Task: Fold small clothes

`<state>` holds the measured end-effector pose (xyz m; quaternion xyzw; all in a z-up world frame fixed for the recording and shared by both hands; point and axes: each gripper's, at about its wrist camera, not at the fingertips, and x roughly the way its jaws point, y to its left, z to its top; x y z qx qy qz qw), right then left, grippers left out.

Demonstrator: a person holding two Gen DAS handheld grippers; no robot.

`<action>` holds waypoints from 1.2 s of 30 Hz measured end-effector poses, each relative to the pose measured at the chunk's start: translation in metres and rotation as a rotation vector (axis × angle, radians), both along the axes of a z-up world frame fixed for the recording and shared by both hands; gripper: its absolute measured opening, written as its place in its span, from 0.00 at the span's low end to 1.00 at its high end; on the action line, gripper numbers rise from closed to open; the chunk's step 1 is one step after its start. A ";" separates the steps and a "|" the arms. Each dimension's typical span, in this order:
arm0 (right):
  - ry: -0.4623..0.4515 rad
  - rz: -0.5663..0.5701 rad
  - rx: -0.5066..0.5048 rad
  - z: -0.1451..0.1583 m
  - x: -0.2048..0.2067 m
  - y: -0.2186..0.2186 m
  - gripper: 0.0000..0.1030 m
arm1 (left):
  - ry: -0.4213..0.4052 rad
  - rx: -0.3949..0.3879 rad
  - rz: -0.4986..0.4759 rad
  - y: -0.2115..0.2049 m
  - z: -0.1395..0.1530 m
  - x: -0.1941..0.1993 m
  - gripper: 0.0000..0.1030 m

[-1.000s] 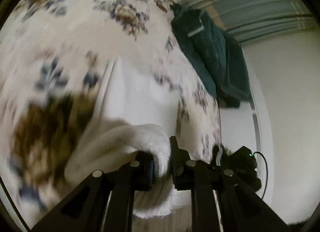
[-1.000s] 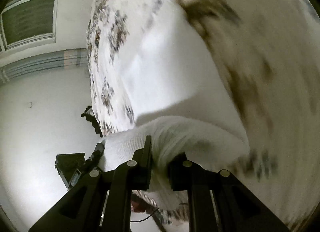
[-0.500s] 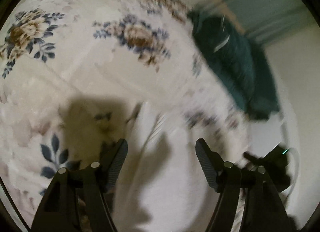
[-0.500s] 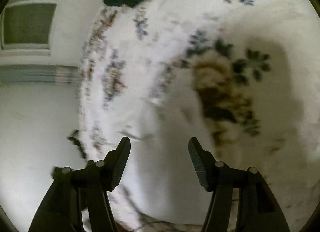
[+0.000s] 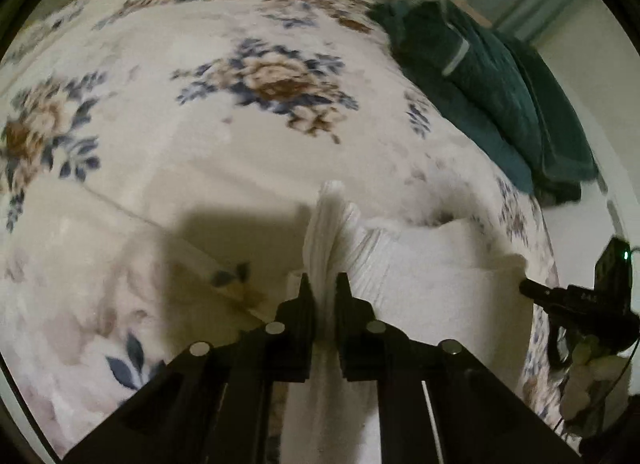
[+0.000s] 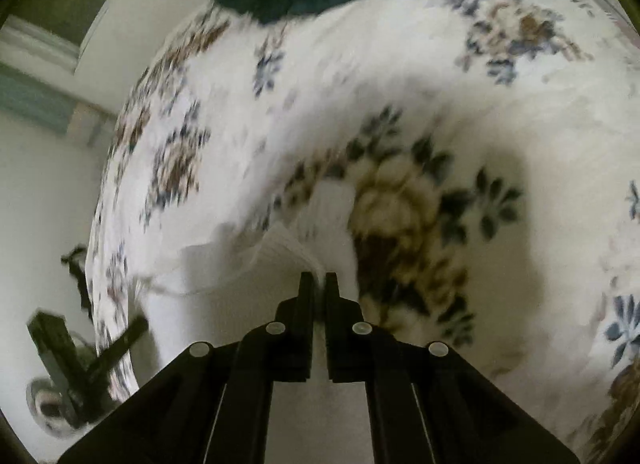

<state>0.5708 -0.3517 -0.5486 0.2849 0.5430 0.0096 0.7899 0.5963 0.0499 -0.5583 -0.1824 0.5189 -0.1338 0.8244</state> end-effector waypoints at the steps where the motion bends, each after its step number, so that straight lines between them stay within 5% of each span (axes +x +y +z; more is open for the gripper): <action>1: 0.008 -0.011 -0.014 -0.001 0.004 -0.003 0.04 | 0.023 -0.012 0.018 0.004 -0.007 0.004 0.07; 6: 0.189 0.038 -0.009 -0.048 0.035 0.002 0.05 | 0.168 -0.145 0.036 0.011 -0.040 0.027 0.19; 8: 0.205 0.045 0.008 -0.050 0.037 -0.001 0.13 | 0.174 -0.161 0.052 0.017 -0.032 0.025 0.42; 10: 0.165 0.040 0.011 -0.038 0.030 -0.007 0.42 | 0.136 -0.182 0.060 0.024 -0.020 0.019 0.58; 11: 0.150 0.043 0.021 -0.036 0.028 -0.007 0.48 | 0.106 -0.187 0.063 0.025 -0.014 0.015 0.66; 16: 0.155 0.091 0.085 -0.042 0.026 -0.003 0.51 | 0.121 -0.103 -0.031 0.000 -0.025 0.024 0.66; 18: 0.164 0.124 0.120 -0.051 0.028 0.005 0.49 | 0.104 -0.053 -0.071 -0.015 -0.030 0.025 0.58; 19: 0.144 0.144 0.123 -0.051 0.029 0.011 0.22 | 0.089 -0.037 -0.083 -0.019 -0.029 0.025 0.17; 20: 0.111 0.164 0.095 -0.046 0.029 0.017 0.03 | 0.075 -0.009 -0.091 -0.022 -0.026 0.025 0.12; 21: 0.094 0.173 0.068 -0.041 0.029 0.020 0.05 | 0.057 -0.015 -0.084 -0.021 -0.019 0.025 0.08; 26: -0.030 0.099 0.025 0.001 0.027 0.007 0.04 | 0.027 -0.103 0.009 0.003 -0.006 0.032 0.07; 31: 0.080 0.091 -0.045 -0.031 0.057 0.003 0.04 | 0.160 -0.142 0.035 0.007 -0.051 0.055 0.08; 33: 0.150 0.112 0.005 -0.047 0.061 0.004 0.05 | 0.203 -0.187 0.043 0.013 -0.057 0.052 0.12; 35: 0.180 0.105 0.062 -0.051 0.057 -0.001 0.10 | 0.220 -0.232 0.057 0.023 -0.050 0.038 0.38; 36: 0.186 0.100 0.100 -0.049 0.052 -0.005 0.20 | 0.212 -0.260 0.061 0.030 -0.043 0.027 0.44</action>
